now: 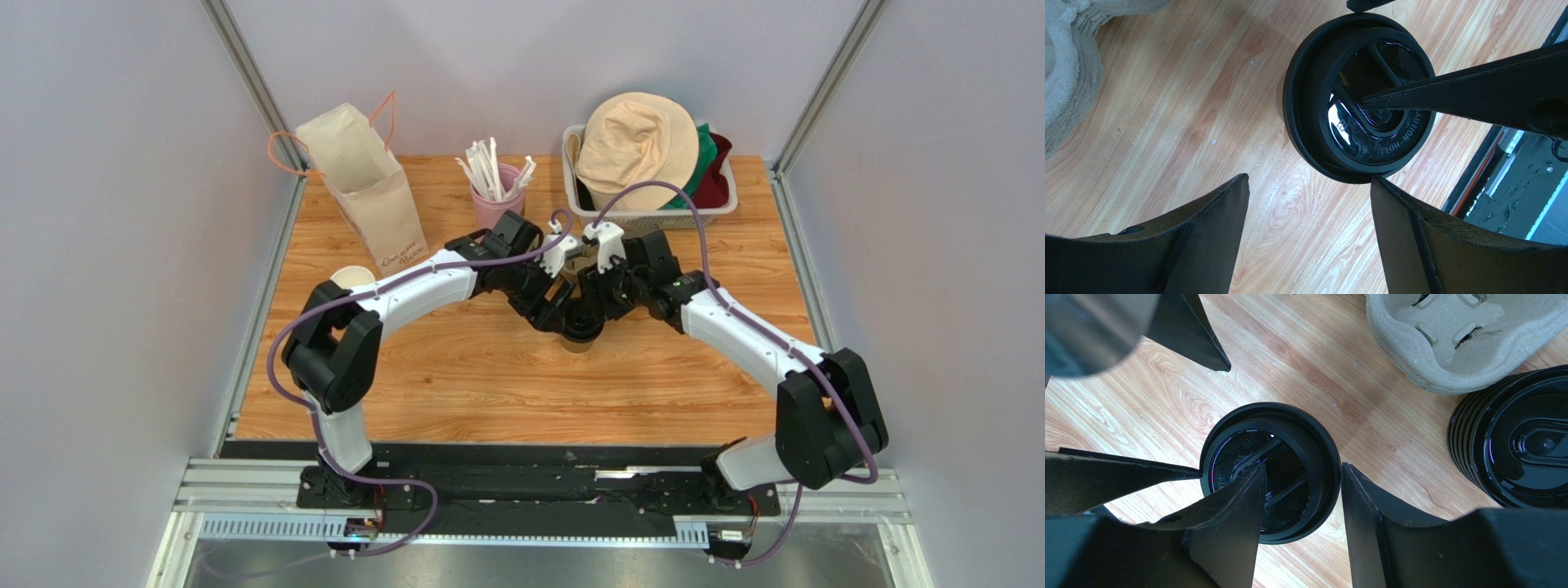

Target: Pack the takeout coffee

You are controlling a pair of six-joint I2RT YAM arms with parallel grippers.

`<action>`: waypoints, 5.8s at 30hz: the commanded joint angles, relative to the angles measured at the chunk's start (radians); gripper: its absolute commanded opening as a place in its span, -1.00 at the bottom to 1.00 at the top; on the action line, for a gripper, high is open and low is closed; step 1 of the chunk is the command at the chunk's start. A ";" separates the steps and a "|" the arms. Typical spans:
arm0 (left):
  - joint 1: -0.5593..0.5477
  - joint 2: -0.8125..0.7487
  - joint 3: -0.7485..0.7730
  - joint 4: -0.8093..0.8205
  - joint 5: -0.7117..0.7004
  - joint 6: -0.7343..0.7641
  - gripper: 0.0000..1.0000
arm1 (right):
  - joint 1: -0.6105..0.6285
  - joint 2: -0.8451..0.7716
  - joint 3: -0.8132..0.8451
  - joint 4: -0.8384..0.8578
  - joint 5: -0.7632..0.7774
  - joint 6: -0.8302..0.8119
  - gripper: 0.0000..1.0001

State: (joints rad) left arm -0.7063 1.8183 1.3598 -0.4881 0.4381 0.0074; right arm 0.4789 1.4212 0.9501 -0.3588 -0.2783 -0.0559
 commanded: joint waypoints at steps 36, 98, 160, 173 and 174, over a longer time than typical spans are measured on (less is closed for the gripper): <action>0.014 -0.063 0.246 -0.167 0.016 0.101 0.64 | -0.006 -0.054 0.134 -0.143 0.019 -0.091 -0.06; 0.352 -0.468 0.246 -0.326 -0.289 0.299 0.98 | 0.112 0.326 0.633 -0.658 0.156 -0.633 -0.39; -0.167 0.251 0.553 -0.282 -0.139 0.741 0.36 | -0.545 -0.263 0.285 -0.617 -0.226 -0.397 -0.21; -0.171 0.282 0.562 -0.310 -0.142 0.743 -0.05 | -0.545 -0.263 0.277 -0.611 -0.233 -0.401 -0.22; -0.173 0.282 0.562 -0.313 -0.145 0.741 -0.06 | -0.545 -0.265 0.277 -0.609 -0.234 -0.401 -0.22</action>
State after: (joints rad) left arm -0.8703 2.0872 1.8862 -0.7925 0.2787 0.7288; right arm -0.0605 1.1755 1.2263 -1.0050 -0.4896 -0.4641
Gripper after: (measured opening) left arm 0.482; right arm 0.392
